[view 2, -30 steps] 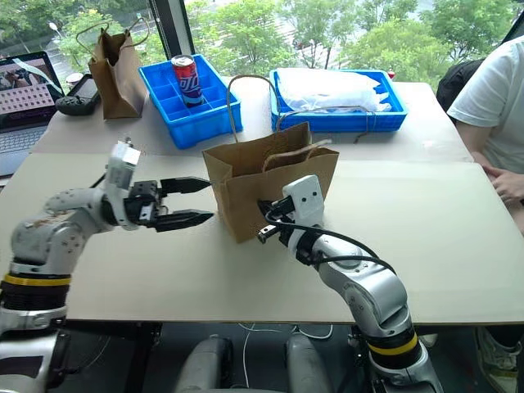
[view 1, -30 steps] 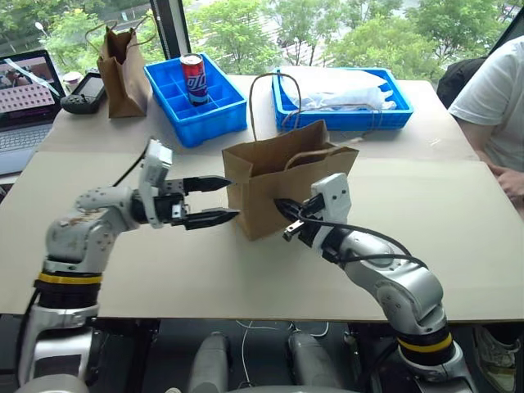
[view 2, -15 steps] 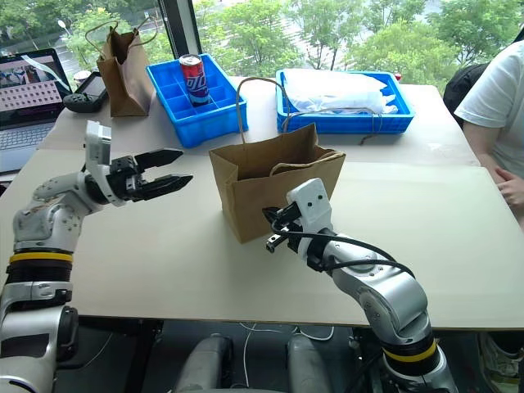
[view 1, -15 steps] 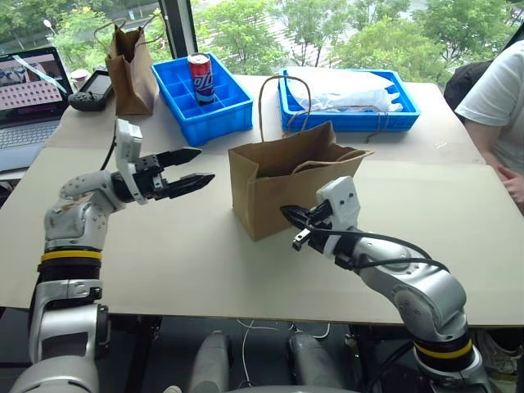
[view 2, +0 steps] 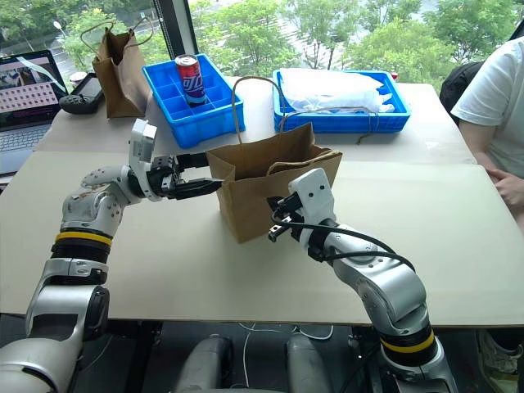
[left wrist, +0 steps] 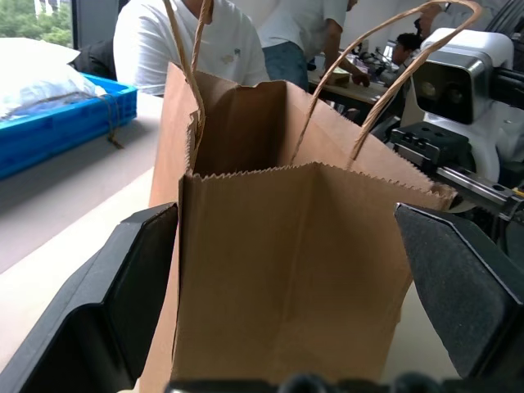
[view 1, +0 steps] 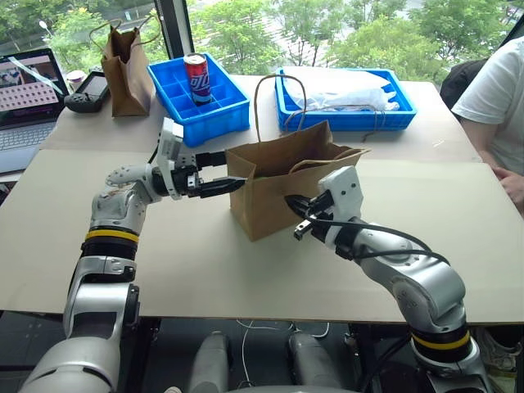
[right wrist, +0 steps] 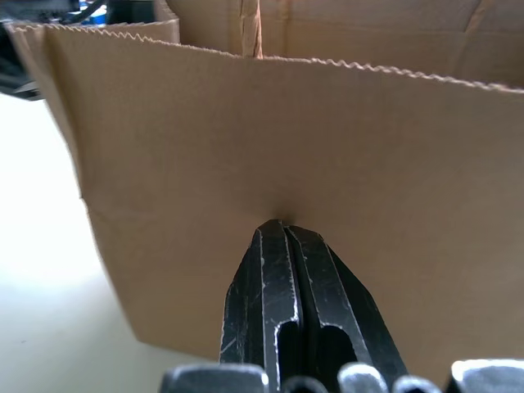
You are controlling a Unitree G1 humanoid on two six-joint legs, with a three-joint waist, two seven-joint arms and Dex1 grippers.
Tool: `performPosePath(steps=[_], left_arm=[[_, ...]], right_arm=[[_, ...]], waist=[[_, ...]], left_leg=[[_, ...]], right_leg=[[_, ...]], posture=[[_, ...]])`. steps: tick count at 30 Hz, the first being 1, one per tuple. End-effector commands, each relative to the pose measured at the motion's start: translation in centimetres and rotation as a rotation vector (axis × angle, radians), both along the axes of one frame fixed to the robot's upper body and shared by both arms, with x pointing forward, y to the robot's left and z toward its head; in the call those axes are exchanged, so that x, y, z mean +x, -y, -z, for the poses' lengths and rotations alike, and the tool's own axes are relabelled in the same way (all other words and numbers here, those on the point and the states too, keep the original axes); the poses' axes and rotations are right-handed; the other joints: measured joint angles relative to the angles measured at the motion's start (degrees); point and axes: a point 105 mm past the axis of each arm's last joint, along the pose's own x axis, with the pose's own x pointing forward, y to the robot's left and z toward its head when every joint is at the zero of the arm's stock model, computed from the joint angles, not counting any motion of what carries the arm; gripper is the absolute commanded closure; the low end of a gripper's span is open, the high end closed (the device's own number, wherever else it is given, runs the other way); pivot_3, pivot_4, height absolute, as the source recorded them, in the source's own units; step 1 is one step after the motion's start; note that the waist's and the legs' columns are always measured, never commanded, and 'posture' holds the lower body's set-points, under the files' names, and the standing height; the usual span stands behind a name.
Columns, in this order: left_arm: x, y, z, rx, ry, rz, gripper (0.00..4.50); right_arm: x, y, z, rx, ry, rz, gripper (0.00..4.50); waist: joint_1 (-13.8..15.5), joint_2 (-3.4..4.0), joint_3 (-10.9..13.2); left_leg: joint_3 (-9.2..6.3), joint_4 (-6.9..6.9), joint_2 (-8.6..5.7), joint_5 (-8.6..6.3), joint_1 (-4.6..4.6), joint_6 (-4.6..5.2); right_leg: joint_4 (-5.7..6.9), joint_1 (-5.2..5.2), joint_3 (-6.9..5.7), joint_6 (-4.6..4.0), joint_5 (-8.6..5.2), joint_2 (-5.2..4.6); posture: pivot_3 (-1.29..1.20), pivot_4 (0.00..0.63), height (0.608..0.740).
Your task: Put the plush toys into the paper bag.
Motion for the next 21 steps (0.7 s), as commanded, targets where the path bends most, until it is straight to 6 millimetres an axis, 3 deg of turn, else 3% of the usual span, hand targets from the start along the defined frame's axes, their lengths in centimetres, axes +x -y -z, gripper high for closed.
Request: performPosePath(steps=[1, 8, 21], left_arm=[[-1.1, 0.3, -0.7, 0.020, 0.002, 0.090, 0.00], [-1.2, 0.4, -0.6, 0.029, 0.005, 0.093, 0.00], [-3.3, 3.2, 0.0, -0.006, 0.016, 0.117, 0.00]], right_arm=[[0.0, -0.7, -1.3, 0.021, 0.068, -0.021, 4.45], [0.3, -1.5, -1.1, 0.025, 0.070, -0.041, 4.45], [0.6, -3.0, -1.6, 0.034, 0.081, -0.089, 4.45]], waist=[[0.0, 0.00, 0.0], [0.1, 0.00, 0.0], [0.0, 0.00, 0.0]], left_leg=[[0.00, 0.00, 0.00, 0.00, 0.00, 0.00], [-0.01, 0.01, 0.00, 0.00, 0.00, 0.00], [-0.03, 0.01, 0.00, 0.00, 0.00, 0.00]], right_leg=[[0.00, 0.00, 0.00, 0.00, 0.00, 0.00], [0.01, 0.00, -0.01, 0.00, 0.00, 0.00], [0.03, 0.01, -0.01, 0.00, 0.00, -0.01]], posture=[[0.00, 0.150, 0.702], [0.00, 0.150, 0.702], [0.00, 0.150, 0.702]])
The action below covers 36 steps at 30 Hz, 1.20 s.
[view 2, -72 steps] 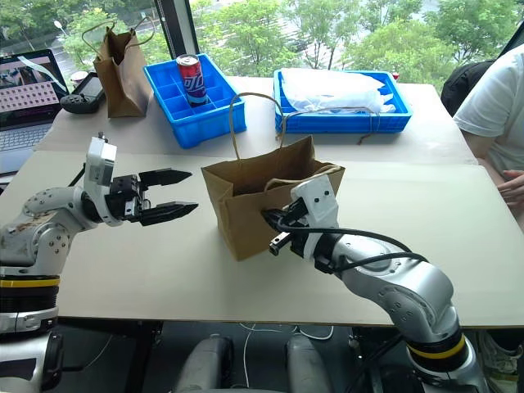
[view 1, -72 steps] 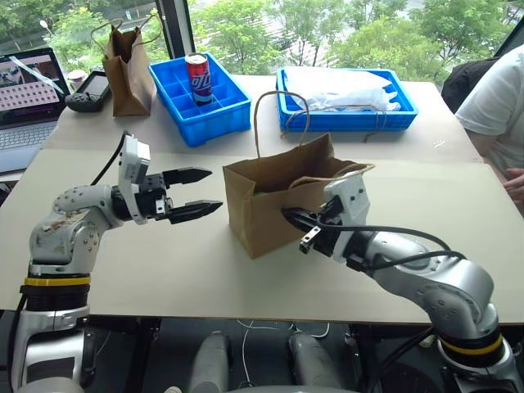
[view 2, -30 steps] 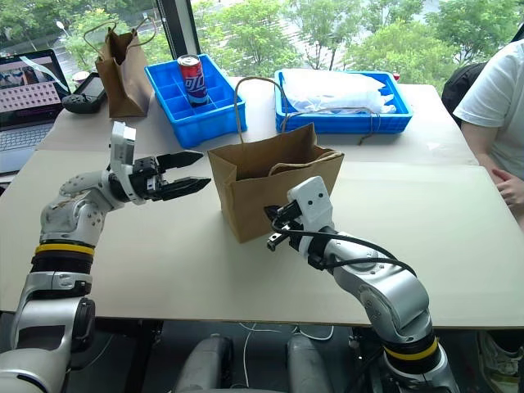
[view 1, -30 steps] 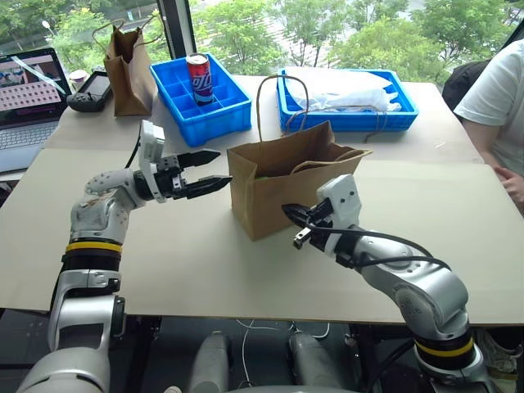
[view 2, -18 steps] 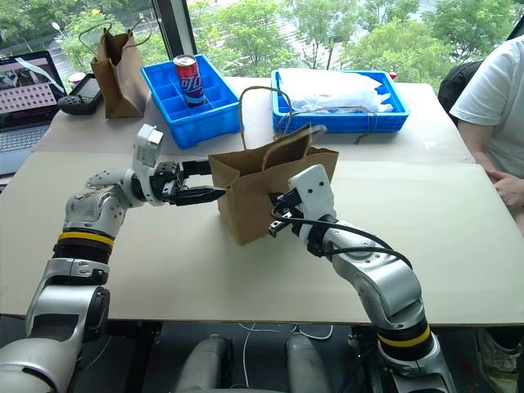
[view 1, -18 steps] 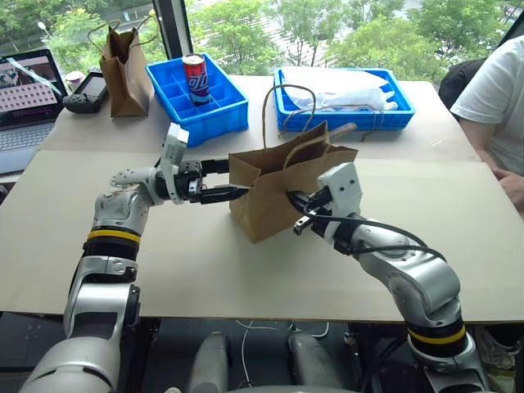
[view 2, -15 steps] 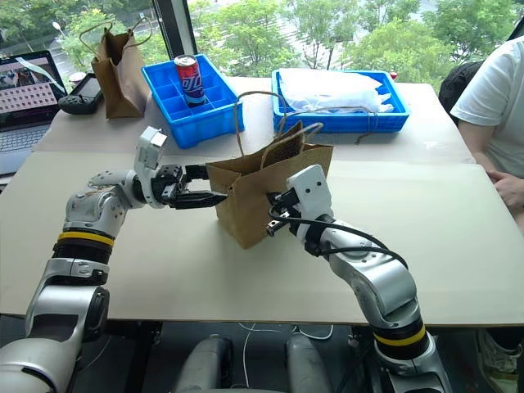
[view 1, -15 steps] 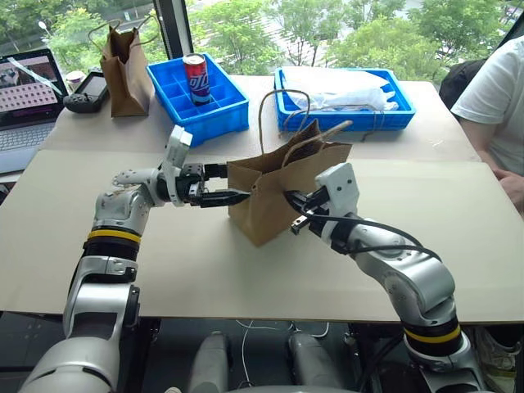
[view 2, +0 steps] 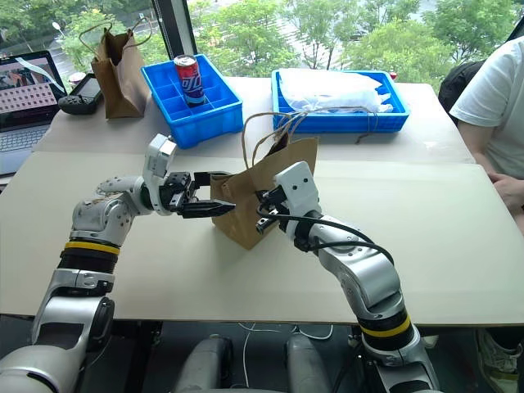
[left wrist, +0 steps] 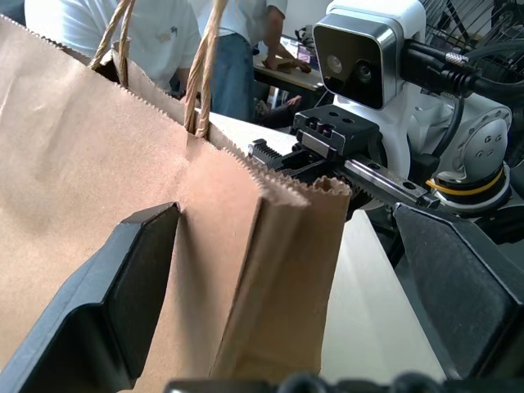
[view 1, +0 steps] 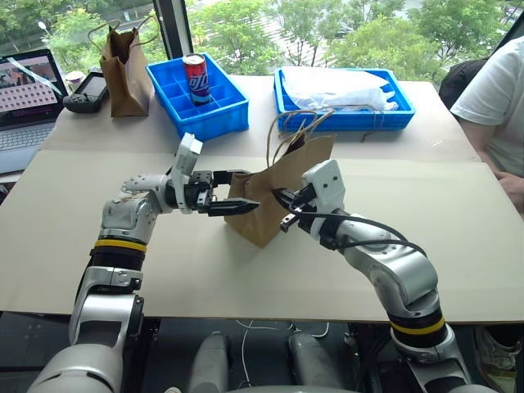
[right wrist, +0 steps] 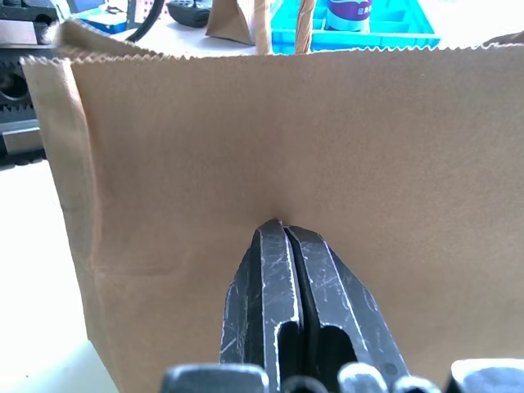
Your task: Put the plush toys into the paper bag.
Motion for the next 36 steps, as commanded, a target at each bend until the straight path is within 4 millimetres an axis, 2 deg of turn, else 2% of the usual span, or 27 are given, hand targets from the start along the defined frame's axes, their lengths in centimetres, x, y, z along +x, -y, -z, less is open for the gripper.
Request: performPosePath(steps=[1, 6, 7, 9, 18, 23, 26, 28, 32, 36], left_arm=[[-0.6, 0.7, -0.3, -0.016, 0.028, 0.000, 0.00], [0.3, 0.5, -0.1, -0.025, 0.034, -0.087, 0.00], [0.6, 0.4, -0.1, -0.031, 0.030, -0.105, 0.52], [0.9, 0.4, -0.1, -0.029, 0.031, -0.128, 1.04], [0.9, 1.0, 0.1, -0.007, 0.054, -0.117, 4.34], [2.0, 0.0, -0.9, 0.017, 0.092, -0.132, 4.43], [2.4, -0.6, -1.5, 0.036, 0.126, -0.108, 4.43], [2.7, -1.0, -2.1, 0.035, 0.145, -0.084, 4.43], [2.0, -1.1, -3.9, 0.047, 0.187, 0.075, 4.43], [0.6, -0.3, -5.0, 0.068, 0.205, 0.201, 4.43]], right_arm=[[-0.2, -0.7, -1.8, 0.023, 0.076, -0.029, 4.45], [-0.1, -0.7, -1.8, 0.023, 0.073, -0.028, 4.45], [-0.1, -0.7, -1.8, 0.022, 0.073, -0.027, 4.50], [0.0, -0.6, -1.7, 0.022, 0.072, -0.026, 4.50], [0.2, -0.5, -1.8, 0.021, 0.077, -0.018, 4.50], [-0.1, 0.0, -2.1, 0.005, 0.081, -0.017, 4.50], [-1.3, 1.5, -2.5, -0.011, 0.067, -0.024, 4.50], [-2.6, 2.6, -2.0, -0.027, 0.016, -0.049, 4.50], [-7.3, 7.2, 0.4, -0.133, -0.151, -0.083, 4.50], [-8.5, 12.7, 1.4, -0.165, -0.248, 0.062, 4.50]], waist=[[0.0, 0.00, 0.0], [0.1, 0.00, 0.0], [0.1, 0.00, 0.0], [0.0, 0.00, 0.0], [0.0, 0.00, 0.0], [0.0, 0.00, 0.0], [0.1, 0.00, 0.0], [0.2, 0.00, 0.0], [1.4, -0.03, 0.0], [1.4, -0.03, 0.0]], left_leg=[[0.00, 0.00, 0.00, 0.00, 0.00, 0.00], [-0.01, 0.01, 0.00, 0.00, 0.01, 0.00], [-0.01, 0.01, 0.00, 0.00, 0.01, 0.00], [-0.01, 0.01, 0.00, 0.00, 0.01, 0.00], [-0.01, 0.00, 0.00, 0.00, 0.01, -0.01], [0.00, 0.00, -0.01, 0.00, 0.01, -0.01], [0.00, 0.00, -0.02, 0.00, 0.00, -0.01], [-0.01, -0.02, -0.02, 0.00, -0.01, 0.00], [-0.14, -0.05, -0.07, 0.00, -0.17, 0.00], [-0.14, -0.04, -0.04, -0.01, -0.22, 0.01]], right_leg=[[0.00, 0.00, 0.00, 0.00, 0.00, 0.00], [0.01, 0.01, 0.00, 0.00, 0.00, 0.00], [0.01, 0.00, 0.00, 0.00, 0.00, 0.00], [0.01, 0.01, 0.00, 0.00, 0.00, 0.00], [0.01, 0.01, 0.00, 0.00, 0.00, 0.00], [-0.01, 0.00, 0.00, 0.00, 0.00, 0.00], [-0.01, -0.01, -0.01, 0.00, 0.00, 0.00], [-0.05, 0.01, -0.01, 0.00, 0.00, 0.00], [-0.20, 0.03, -0.14, 0.01, -0.01, -0.04], [-0.40, 0.07, -0.19, 0.01, 0.00, -0.05]], posture=[[0.00, 0.150, 0.702], [0.00, 0.150, 0.702], [0.00, 0.150, 0.702], [0.00, 0.150, 0.702], [0.00, 0.150, 0.702], [0.00, 0.150, 0.702], [0.00, 0.150, 0.702], [0.00, 0.150, 0.702], [0.00, 0.150, 0.702], [0.00, 0.150, 0.702]])
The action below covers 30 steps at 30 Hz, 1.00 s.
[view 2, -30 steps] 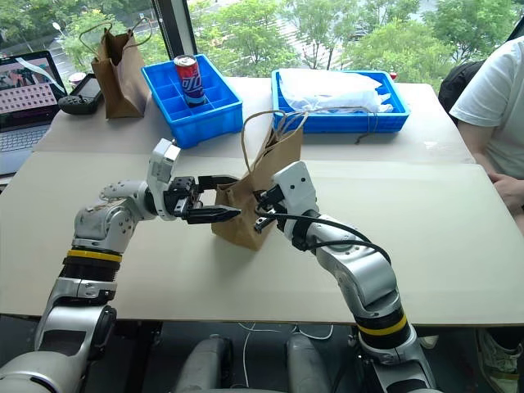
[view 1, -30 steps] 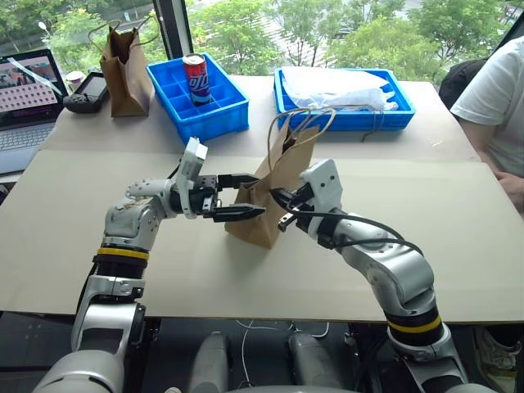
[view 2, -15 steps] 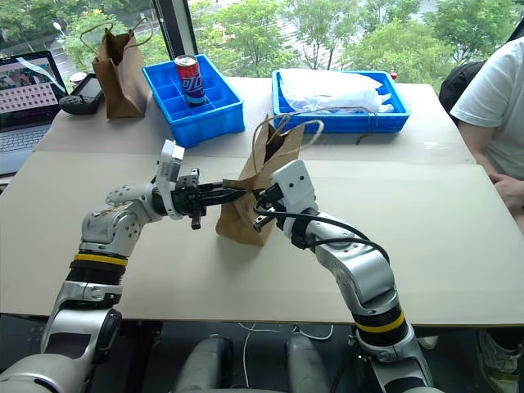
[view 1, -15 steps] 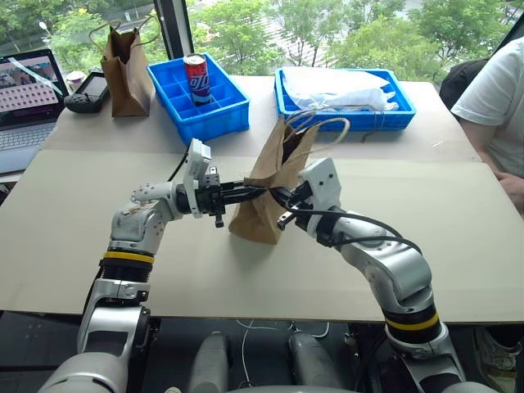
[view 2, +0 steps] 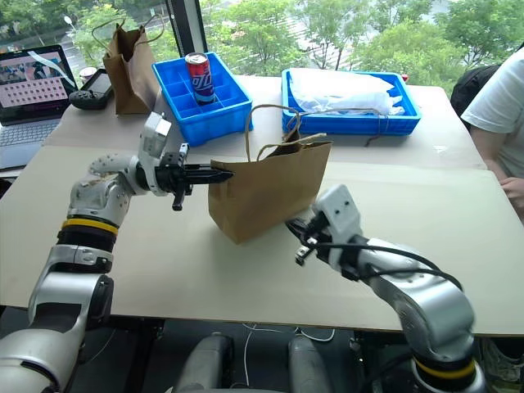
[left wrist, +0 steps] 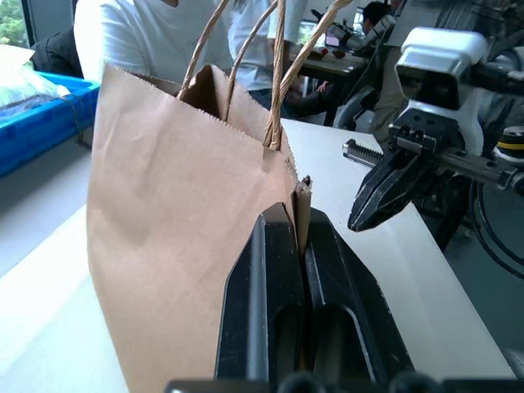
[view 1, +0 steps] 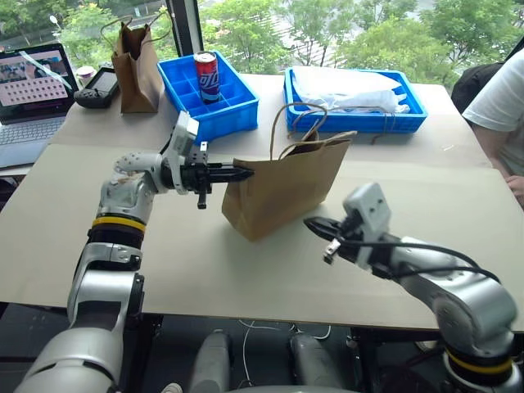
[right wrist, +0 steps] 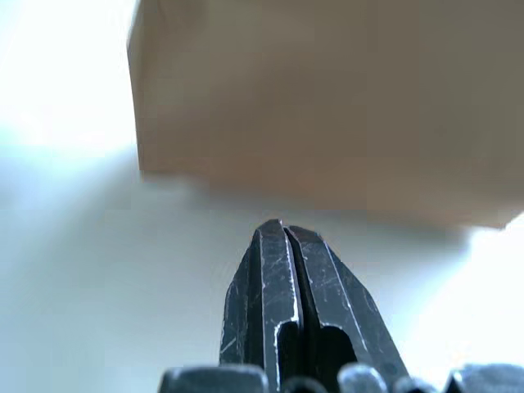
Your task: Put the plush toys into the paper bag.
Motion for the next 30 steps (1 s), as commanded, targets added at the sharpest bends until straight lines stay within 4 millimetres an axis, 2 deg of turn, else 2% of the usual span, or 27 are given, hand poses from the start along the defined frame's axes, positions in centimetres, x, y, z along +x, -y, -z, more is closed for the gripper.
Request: performPosePath(steps=[1, 3, 6, 13, 17, 23, 30], left_arm=[[-1.8, 1.6, -2.3, -0.012, 0.075, 0.165, 4.43], [-2.4, 2.1, -2.8, -0.005, 0.093, 0.217, 4.43], [-3.3, 2.2, -1.4, 0.092, 0.118, 0.271, 4.43], [-2.8, 1.9, 1.8, 0.228, 0.156, 0.291, 4.43], [-0.7, 1.0, 2.5, 0.276, 0.191, 0.198, 4.43], [0.7, 0.5, 2.0, 0.247, 0.215, 0.117, 4.43], [-0.8, 1.2, 0.4, 0.211, 0.237, 0.204, 4.43]], right_arm=[[-1.0, 4.3, -0.8, -0.053, 0.007, 0.103, 4.50], [-1.4, 6.4, -0.1, -0.098, -0.024, 0.161, 4.50], [-1.7, 7.9, 0.1, -0.120, -0.033, 0.202, 4.50], [-1.8, 8.5, -0.2, -0.137, -0.031, 0.206, 4.50], [-1.7, 8.2, -0.2, -0.143, -0.033, 0.197, 4.50], [-1.6, 7.4, 0.0, -0.136, -0.039, 0.167, 4.50], [-1.4, 7.6, 0.6, -0.139, -0.060, 0.165, 4.50]], waist=[[-0.1, 0.00, 0.0], [-0.1, -0.02, 0.0], [-0.8, -0.01, 0.0], [-1.1, 0.00, 0.0], [-0.9, -0.01, 0.0], [-0.9, -0.01, 0.0], [-1.0, -0.01, 0.0]], left_leg=[[0.00, 0.01, 0.00, 0.00, 0.02, 0.00], [0.00, 0.01, 0.02, 0.00, 0.15, 0.00], [0.02, 0.01, 0.05, 0.01, 0.18, 0.00], [0.02, 0.02, 0.03, 0.03, 0.22, 0.04], [0.02, 0.05, 0.00, 0.03, 0.17, 0.04], [0.02, 0.03, 0.00, 0.03, 0.17, 0.04], [0.01, 0.04, 0.00, 0.03, 0.12, 0.04]], right_leg=[[0.00, 0.03, 0.00, 0.00, 0.00, 0.00], [0.05, 0.13, 0.00, 0.00, 0.00, 0.01], [0.07, 0.11, 0.03, 0.01, 0.00, 0.04], [0.15, 0.13, 0.06, 0.00, -0.01, 0.04], [0.12, 0.12, 0.05, 0.00, -0.02, 0.03], [0.08, 0.13, 0.05, 0.01, -0.02, 0.04], [0.09, 0.11, 0.06, 0.01, -0.02, 0.02]], posture=[[0.00, 0.150, 0.702], [0.00, 0.150, 0.702], [0.00, 0.150, 0.702], [0.00, 0.150, 0.702], [0.00, 0.150, 0.702], [0.00, 0.150, 0.702], [0.00, 0.150, 0.702]])
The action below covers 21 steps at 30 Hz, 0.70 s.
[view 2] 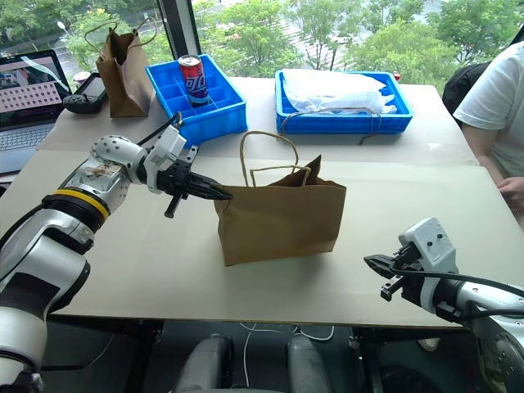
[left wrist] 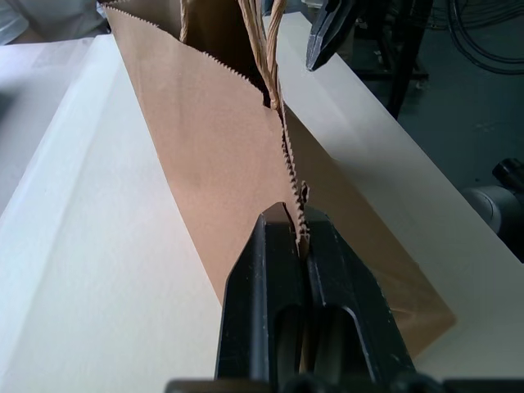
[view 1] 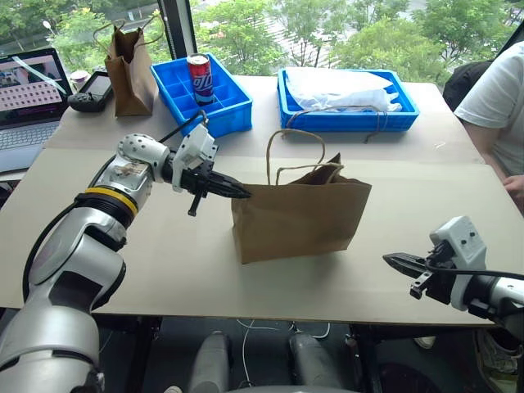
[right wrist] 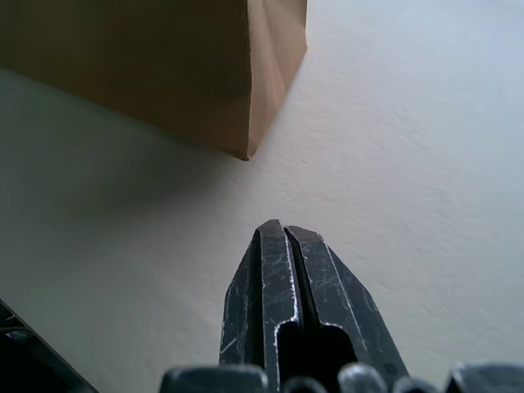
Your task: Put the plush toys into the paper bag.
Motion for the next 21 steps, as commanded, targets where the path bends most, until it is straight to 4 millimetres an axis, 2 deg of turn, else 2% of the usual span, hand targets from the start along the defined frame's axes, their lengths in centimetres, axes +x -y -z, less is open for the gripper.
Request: performPosePath(steps=[1, 4, 8, 16, 20, 21], left_arm=[[-1.0, 0.5, -2.2, -0.025, 0.042, 0.072, 4.43], [-1.9, 1.0, -3.5, -0.036, 0.065, 0.125, 4.43], [-2.0, 1.4, -3.9, -0.028, 0.088, 0.144, 4.43], [-1.8, 1.8, -2.3, 0.017, 0.094, 0.161, 4.43], [-1.3, 1.6, -1.9, 0.027, 0.040, 0.123, 4.43], [-1.1, 1.5, -1.9, 0.029, 0.032, 0.111, 3.89]], right_arm=[[0.1, 0.8, -0.5, -0.027, 0.030, 0.012, 4.50], [-0.5, 2.2, 0.0, -0.043, 0.003, 0.052, 4.50], [-1.2, 3.7, 0.4, -0.074, -0.018, 0.090, 4.50], [-1.6, 5.0, 0.0, -0.102, 0.001, 0.114, 4.50], [-1.6, 5.2, -0.2, -0.109, 0.008, 0.114, 4.50], [-1.5, 5.3, -0.2, -0.110, 0.009, 0.113, 4.50]], waist=[[0.0, 0.00, 0.0], [0.2, 0.00, 0.0], [0.7, 0.00, 0.0], [0.8, 0.00, 0.0], [0.8, 0.00, 0.0], [0.8, 0.00, 0.0]], left_leg=[[0.00, 0.00, 0.00, 0.00, -0.02, 0.00], [-0.02, 0.00, 0.00, 0.00, -0.02, 0.00], [-0.01, 0.03, -0.02, 0.00, -0.01, 0.00], [0.00, 0.03, 0.00, 0.00, 0.04, 0.00], [0.00, 0.03, 0.00, 0.00, 0.02, 0.00], [0.00, 0.03, 0.00, 0.00, 0.02, 0.00]], right_leg=[[0.00, -0.01, 0.00, 0.00, 0.00, 0.00], [-0.01, 0.00, 0.00, 0.00, 0.00, 0.00], [-0.01, 0.02, 0.00, 0.01, 0.00, -0.01], [0.01, 0.03, 0.00, 0.00, 0.00, 0.01], [0.00, 0.02, 0.00, 0.00, -0.01, 0.01], [0.00, 0.03, 0.00, 0.00, -0.01, 0.01]], posture=[[0.00, 0.150, 0.702], [0.00, 0.150, 0.702], [0.00, 0.150, 0.702], [0.00, 0.150, 0.702], [0.00, 0.150, 0.702], [0.00, 0.150, 0.702]])
